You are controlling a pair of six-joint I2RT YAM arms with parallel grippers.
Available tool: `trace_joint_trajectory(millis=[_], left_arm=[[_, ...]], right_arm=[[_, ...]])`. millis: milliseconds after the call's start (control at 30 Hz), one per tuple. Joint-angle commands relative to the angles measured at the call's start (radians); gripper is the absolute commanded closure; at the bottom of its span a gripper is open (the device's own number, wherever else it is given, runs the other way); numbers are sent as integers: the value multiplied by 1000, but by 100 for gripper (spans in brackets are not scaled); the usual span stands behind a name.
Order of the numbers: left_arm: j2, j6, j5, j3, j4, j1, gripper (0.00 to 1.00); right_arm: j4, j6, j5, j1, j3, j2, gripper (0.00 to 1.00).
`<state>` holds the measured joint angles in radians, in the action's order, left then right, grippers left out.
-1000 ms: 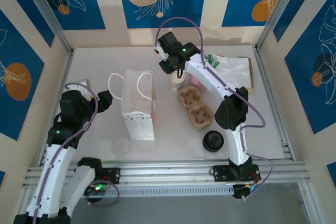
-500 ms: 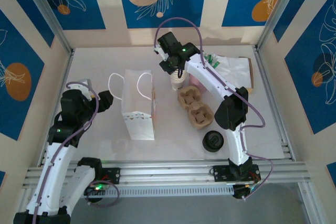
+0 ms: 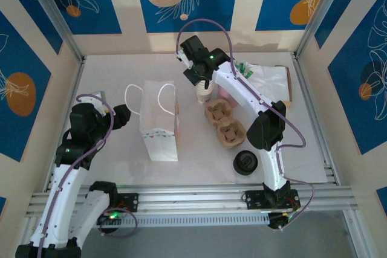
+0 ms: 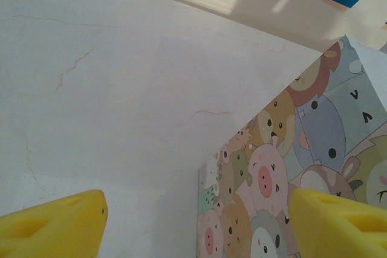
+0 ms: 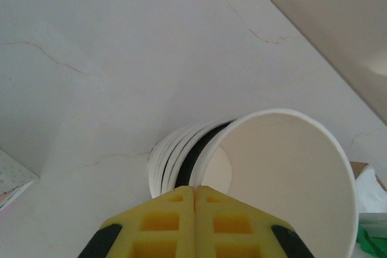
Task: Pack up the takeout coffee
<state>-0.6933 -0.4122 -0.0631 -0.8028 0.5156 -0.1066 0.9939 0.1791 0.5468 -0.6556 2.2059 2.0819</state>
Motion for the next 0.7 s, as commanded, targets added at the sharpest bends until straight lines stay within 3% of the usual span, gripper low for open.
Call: trace_joint_trajectory(millis=[0,333,667], left_arm=[[3,3,-18,4,-15,12,21],[8,3,-12,5,-15,12,21],[13,3,-8,4,-14,12,21]], right_arm=[[17,22,26,-12,54,-14,96],[-4,63,124,-49,105,-80,100],[-20,103,253,-156,151,-183,100]])
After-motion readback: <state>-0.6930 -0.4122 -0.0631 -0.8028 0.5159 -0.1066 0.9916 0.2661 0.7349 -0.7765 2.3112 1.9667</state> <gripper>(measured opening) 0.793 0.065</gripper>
